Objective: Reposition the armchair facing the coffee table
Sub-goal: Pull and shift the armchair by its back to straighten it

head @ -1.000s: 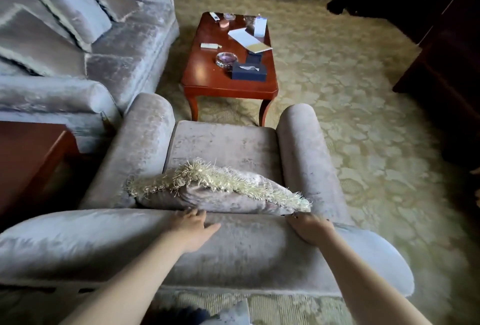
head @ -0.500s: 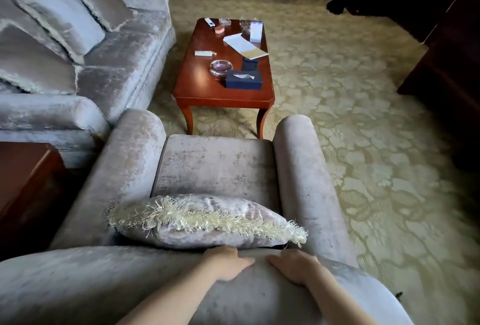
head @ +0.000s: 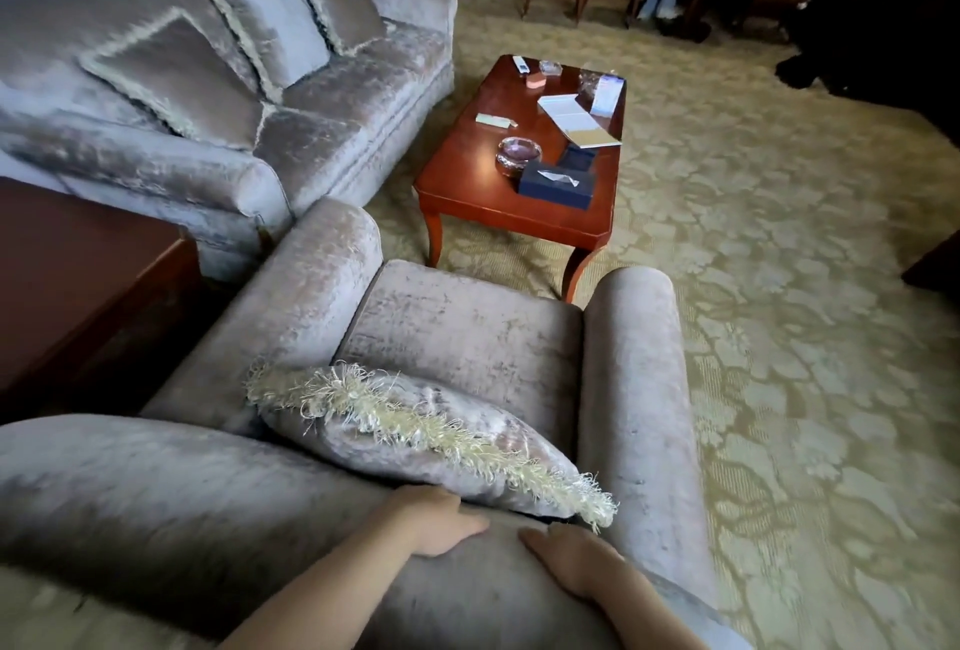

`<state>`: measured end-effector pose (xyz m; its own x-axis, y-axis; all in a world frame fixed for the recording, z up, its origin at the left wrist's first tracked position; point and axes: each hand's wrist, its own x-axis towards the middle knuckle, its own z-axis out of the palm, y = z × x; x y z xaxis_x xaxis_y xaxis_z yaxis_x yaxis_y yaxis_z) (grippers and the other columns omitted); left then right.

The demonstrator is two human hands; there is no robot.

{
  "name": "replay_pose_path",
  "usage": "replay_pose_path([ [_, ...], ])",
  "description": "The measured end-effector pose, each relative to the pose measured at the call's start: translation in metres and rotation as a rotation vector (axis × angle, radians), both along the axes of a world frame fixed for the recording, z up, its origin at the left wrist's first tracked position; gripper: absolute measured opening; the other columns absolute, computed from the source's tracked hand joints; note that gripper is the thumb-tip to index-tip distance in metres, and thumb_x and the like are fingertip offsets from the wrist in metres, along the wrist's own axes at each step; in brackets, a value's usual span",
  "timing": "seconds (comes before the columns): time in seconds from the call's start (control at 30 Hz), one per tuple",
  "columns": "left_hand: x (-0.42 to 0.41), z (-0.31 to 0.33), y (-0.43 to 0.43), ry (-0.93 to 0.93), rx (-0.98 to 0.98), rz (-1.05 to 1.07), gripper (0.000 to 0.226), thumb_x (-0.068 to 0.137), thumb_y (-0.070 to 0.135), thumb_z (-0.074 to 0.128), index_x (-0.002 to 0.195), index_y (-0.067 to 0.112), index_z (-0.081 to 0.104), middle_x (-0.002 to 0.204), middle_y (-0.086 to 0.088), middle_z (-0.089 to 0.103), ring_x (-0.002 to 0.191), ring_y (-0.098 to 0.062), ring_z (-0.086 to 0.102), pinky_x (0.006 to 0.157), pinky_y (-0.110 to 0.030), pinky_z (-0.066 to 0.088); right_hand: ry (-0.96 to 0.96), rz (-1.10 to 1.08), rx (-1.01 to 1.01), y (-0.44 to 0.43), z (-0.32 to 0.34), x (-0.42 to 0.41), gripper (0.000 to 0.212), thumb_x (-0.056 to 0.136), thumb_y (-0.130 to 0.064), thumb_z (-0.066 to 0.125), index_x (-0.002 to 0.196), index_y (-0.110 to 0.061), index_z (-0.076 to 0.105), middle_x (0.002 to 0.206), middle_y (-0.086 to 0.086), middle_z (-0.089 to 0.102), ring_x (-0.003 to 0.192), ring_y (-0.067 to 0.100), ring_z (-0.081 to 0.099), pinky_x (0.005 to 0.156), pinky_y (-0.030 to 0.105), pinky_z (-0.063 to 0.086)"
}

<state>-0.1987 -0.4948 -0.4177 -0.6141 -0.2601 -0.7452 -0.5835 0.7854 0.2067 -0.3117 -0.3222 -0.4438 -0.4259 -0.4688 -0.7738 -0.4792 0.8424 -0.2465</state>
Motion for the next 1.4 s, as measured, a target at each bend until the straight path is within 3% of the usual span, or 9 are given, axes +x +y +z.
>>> replay_pose_path([
  [0.13, 0.008, 0.007, -0.005, 0.039, -0.017, -0.002, 0.080, 0.082, 0.071, 0.029, 0.135, 0.014, 0.048, 0.146, -0.010, 0.044, 0.124, -0.027, 0.049, 0.092, -0.033, 0.040, 0.031, -0.062, -0.004, -0.008, 0.003, 0.002, 0.064, 0.093, -0.059, 0.032, 0.125, -0.010, 0.058, 0.136, 0.015, 0.056, 0.124, 0.025, 0.052, 0.099, 0.029, 0.038],
  [0.27, 0.035, 0.015, -0.033, 0.045, -0.024, -0.034, 0.080, 0.080, 0.071, 0.031, 0.133, 0.014, 0.050, 0.143, -0.009, 0.046, 0.121, -0.028, 0.050, 0.095, -0.034, 0.042, 0.051, -0.085, -0.044, -0.045, 0.013, 0.026, 0.062, 0.092, -0.060, 0.033, 0.118, -0.012, 0.062, 0.129, 0.014, 0.060, 0.117, 0.026, 0.056, 0.093, 0.030, 0.040],
  [0.47, 0.116, 0.026, -0.127, 0.105, -0.182, -0.006, 0.083, 0.086, 0.071, 0.022, 0.147, 0.014, 0.030, 0.156, -0.007, 0.025, 0.141, -0.024, 0.026, 0.112, -0.040, 0.025, 0.068, -0.006, -0.219, -0.141, 0.040, 0.114, 0.064, 0.089, -0.063, 0.031, 0.129, -0.019, 0.055, 0.138, 0.011, 0.055, 0.125, 0.028, 0.051, 0.103, 0.037, 0.039],
  [0.57, 0.156, 0.024, -0.170, 0.064, -0.321, -0.075, 0.068, 0.091, 0.058, 0.017, 0.149, 0.022, 0.024, 0.159, -0.009, 0.017, 0.145, -0.025, 0.016, 0.115, -0.042, 0.017, 0.134, -0.027, -0.247, -0.166, 0.046, 0.143, 0.065, 0.088, -0.066, 0.030, 0.124, -0.018, 0.056, 0.137, 0.013, 0.055, 0.124, 0.031, 0.052, 0.101, 0.038, 0.039],
  [0.77, 0.164, 0.023, -0.173, 0.117, -0.419, -0.109, 0.059, 0.093, 0.051, 0.023, 0.140, 0.020, 0.040, 0.144, -0.012, 0.042, 0.132, -0.026, 0.038, 0.102, -0.041, 0.031, 0.178, -0.045, -0.249, -0.158, 0.049, 0.144, 0.057, 0.093, -0.061, 0.032, 0.128, -0.023, 0.056, 0.135, 0.011, 0.057, 0.122, 0.029, 0.053, 0.100, 0.035, 0.041],
  [0.9, 0.168, 0.024, -0.167, 0.280, -0.496, 0.110, 0.060, 0.091, 0.056, 0.025, 0.118, 0.015, 0.060, 0.128, -0.009, 0.059, 0.119, -0.025, 0.052, 0.094, -0.035, 0.036, 0.197, -0.038, -0.236, -0.159, 0.050, 0.146, 0.056, 0.093, -0.060, 0.033, 0.129, -0.023, 0.055, 0.136, 0.011, 0.056, 0.123, 0.030, 0.052, 0.101, 0.036, 0.041],
  [1.1, 0.179, 0.025, -0.159, 0.449, -0.596, 0.215, 0.052, 0.091, 0.046, 0.031, 0.096, 0.011, 0.069, 0.107, -0.009, 0.069, 0.099, -0.027, 0.062, 0.082, -0.034, 0.041, 0.203, -0.042, -0.260, -0.155, 0.041, 0.142, 0.047, 0.093, -0.057, 0.036, 0.119, -0.027, 0.061, 0.129, 0.009, 0.061, 0.115, 0.029, 0.056, 0.095, 0.035, 0.043],
  [1.3, 0.175, 0.023, -0.166, 0.386, -0.500, 0.181, 0.053, 0.090, 0.049, 0.032, 0.108, 0.012, 0.065, 0.121, -0.012, 0.063, 0.111, -0.028, 0.057, 0.088, -0.034, 0.039, 0.207, -0.045, -0.184, -0.157, 0.037, 0.139, 0.047, 0.096, -0.055, 0.033, 0.124, -0.027, 0.058, 0.134, 0.007, 0.058, 0.119, 0.028, 0.053, 0.093, 0.033, 0.040],
  [1.4, 0.163, 0.019, -0.179, 0.274, -0.415, 0.033, 0.064, 0.088, 0.054, 0.024, 0.121, 0.012, 0.058, 0.132, -0.014, 0.055, 0.121, -0.028, 0.051, 0.092, -0.037, 0.037, 0.218, -0.050, -0.120, -0.175, 0.036, 0.139, 0.050, 0.096, -0.052, 0.034, 0.120, -0.016, 0.059, 0.130, 0.012, 0.059, 0.116, 0.029, 0.054, 0.090, 0.031, 0.040],
])
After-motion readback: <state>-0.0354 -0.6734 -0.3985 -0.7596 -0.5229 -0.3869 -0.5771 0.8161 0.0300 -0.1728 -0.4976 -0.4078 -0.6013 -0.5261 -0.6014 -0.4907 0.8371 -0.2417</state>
